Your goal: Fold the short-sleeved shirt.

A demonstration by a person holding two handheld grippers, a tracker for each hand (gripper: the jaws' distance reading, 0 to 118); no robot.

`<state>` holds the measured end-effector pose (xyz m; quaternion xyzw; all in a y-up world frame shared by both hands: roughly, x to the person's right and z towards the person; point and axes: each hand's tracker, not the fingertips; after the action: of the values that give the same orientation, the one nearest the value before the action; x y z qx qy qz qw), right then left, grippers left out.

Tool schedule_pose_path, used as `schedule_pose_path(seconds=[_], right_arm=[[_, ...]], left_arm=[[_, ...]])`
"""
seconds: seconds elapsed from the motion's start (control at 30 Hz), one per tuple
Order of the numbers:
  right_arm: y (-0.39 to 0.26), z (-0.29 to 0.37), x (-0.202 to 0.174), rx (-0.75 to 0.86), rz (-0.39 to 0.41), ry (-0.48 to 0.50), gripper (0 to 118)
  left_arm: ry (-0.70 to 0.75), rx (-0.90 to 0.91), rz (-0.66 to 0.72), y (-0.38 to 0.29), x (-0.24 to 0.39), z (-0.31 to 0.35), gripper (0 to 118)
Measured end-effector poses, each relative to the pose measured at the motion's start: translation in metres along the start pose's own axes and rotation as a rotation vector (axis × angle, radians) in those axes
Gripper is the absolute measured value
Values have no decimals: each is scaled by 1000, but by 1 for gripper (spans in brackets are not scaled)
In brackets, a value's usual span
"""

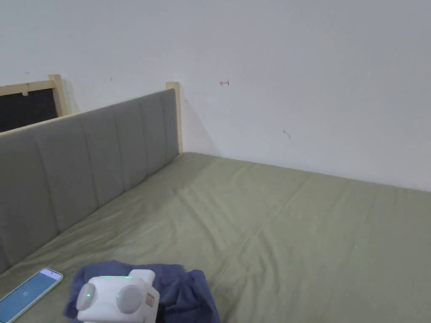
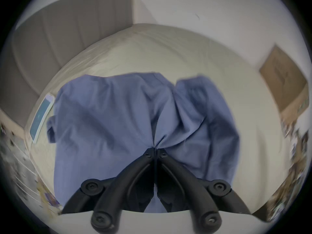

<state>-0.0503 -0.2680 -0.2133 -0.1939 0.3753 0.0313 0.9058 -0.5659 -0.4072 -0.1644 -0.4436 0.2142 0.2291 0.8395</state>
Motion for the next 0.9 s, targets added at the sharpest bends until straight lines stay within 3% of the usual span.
schedule_pose_path(seconds=[0.1,0.3,0.53,0.7,0.9], right_arm=[[4,10,2,17,9,12,0],[15,42,10,106,-27,12,0],[22,94,22,201,-81,-42,0],[26,128,39,253,-69,-91,0],[23,162,78,299,-64,-211,0]], left_arm=[[-37,120,53,14,-12,55,0],[-138,324,-57,27,16,191,0],[-341,585,-302,41,152,337,0],[-551,630,-429,34,259,378,0],[-674,594,-601,9,380,345,0]])
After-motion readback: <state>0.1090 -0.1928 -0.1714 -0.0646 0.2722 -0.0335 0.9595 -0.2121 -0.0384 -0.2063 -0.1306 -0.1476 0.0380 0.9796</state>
